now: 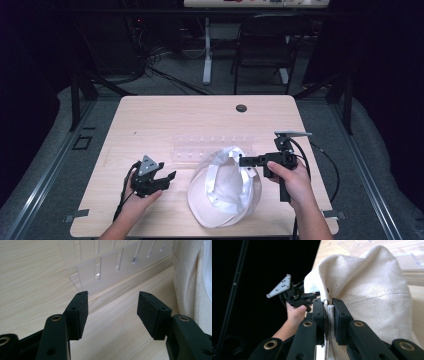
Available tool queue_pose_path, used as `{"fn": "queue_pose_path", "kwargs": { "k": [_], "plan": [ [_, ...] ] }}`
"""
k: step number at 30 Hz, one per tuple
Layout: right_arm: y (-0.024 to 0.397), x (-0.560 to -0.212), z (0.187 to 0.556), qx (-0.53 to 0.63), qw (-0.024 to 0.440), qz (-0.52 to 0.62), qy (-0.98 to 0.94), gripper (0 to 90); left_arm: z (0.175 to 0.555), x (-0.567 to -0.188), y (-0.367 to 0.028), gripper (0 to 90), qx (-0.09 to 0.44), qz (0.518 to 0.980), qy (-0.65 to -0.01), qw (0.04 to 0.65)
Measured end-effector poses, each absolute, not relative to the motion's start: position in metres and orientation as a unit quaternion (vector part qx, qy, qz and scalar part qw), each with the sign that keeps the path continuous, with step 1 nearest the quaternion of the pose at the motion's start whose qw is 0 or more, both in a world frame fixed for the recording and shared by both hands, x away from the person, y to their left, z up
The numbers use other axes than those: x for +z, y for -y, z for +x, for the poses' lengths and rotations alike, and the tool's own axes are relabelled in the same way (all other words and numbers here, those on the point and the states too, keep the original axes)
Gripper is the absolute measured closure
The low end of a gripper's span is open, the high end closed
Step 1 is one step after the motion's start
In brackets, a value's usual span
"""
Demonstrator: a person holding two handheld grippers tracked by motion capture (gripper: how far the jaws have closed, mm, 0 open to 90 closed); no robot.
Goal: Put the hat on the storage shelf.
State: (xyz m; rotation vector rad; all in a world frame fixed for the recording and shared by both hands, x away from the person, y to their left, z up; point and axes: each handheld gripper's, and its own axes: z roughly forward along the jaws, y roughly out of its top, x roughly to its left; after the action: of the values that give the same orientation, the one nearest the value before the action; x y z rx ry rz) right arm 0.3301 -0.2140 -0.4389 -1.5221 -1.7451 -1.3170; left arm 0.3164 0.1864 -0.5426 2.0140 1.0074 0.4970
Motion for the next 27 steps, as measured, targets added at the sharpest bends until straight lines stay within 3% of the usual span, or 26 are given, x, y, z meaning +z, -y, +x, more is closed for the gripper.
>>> {"fn": "queue_pose_path", "kwargs": {
  "k": [6, 27],
  "plan": [
    [0.205, -0.43, 0.329, -0.494, 0.248, -0.536, 0.638, 82.0, 0.316, -0.542, -0.186, 42.5, 0.197, 0.798, -0.398, 0.407],
    [0.204, -0.382, 0.319, -0.522, 0.197, -0.518, 0.649, 82.0, 0.307, -0.542, -0.196, 42.5, 0.212, 0.795, -0.402, 0.401]
  ]
}}
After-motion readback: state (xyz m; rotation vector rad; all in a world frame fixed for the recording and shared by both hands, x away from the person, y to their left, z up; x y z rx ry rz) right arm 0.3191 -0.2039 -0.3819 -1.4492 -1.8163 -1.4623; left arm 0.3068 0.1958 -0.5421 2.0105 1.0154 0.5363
